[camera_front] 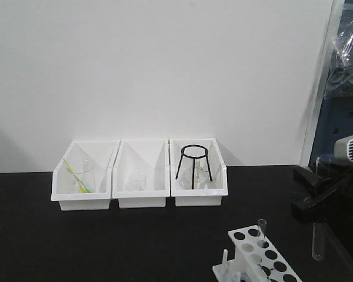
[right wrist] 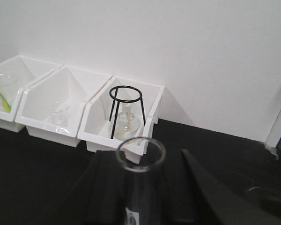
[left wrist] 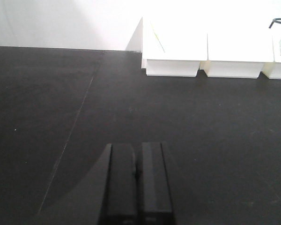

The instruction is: Flip and reinsert test tube from rack

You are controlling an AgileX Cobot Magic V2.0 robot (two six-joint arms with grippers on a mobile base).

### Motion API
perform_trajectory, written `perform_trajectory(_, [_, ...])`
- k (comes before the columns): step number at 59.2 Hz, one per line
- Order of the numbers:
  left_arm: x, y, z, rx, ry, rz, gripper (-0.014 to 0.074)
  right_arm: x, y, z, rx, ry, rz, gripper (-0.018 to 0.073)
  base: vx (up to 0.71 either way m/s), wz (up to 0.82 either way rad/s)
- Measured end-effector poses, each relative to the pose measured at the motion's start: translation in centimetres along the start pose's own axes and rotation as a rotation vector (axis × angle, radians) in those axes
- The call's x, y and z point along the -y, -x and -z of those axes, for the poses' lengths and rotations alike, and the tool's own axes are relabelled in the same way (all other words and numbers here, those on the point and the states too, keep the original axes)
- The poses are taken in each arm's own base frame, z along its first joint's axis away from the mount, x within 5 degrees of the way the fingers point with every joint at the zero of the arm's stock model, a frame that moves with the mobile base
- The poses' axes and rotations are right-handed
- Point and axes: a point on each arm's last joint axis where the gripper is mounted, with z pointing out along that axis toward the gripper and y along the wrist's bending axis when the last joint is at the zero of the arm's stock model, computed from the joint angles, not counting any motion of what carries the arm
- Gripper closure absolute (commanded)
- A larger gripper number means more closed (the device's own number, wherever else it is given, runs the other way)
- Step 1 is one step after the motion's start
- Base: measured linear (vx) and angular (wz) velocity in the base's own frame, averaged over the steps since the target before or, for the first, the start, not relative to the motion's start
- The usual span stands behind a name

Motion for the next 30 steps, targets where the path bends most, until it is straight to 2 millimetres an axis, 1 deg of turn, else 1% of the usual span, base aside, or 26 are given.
perform_trajectory(9, [0.0, 0.0, 0.0, 0.0, 0.0, 0.0, 0.0603, -0.2, 0.2, 0.0, 0.028, 0.019, -0.109, 0.0568, 0.0, 0.0])
perform_trajectory(14, [0.0, 0.0, 0.0, 0.0, 0.0, 0.0, 0.0603, -0.4, -0.3, 0.0, 0.036, 0.045, -0.164, 0.0568, 0.0, 0.0])
perform_trajectory(23, [0.0, 0.0, 0.0, 0.0, 0.0, 0.0, 0.0603, -1.3, -2.5, 0.1, 0.037, 0.104, -0.185, 0.0568, 0.0, 0.0])
perform_trajectory(30, [0.0, 0.0, 0.0, 0.0, 0.0, 0.0, 0.0603, -2.0, -4.6, 0.6, 0.095, 0.15, -0.161, 0.0568, 0.0, 0.0])
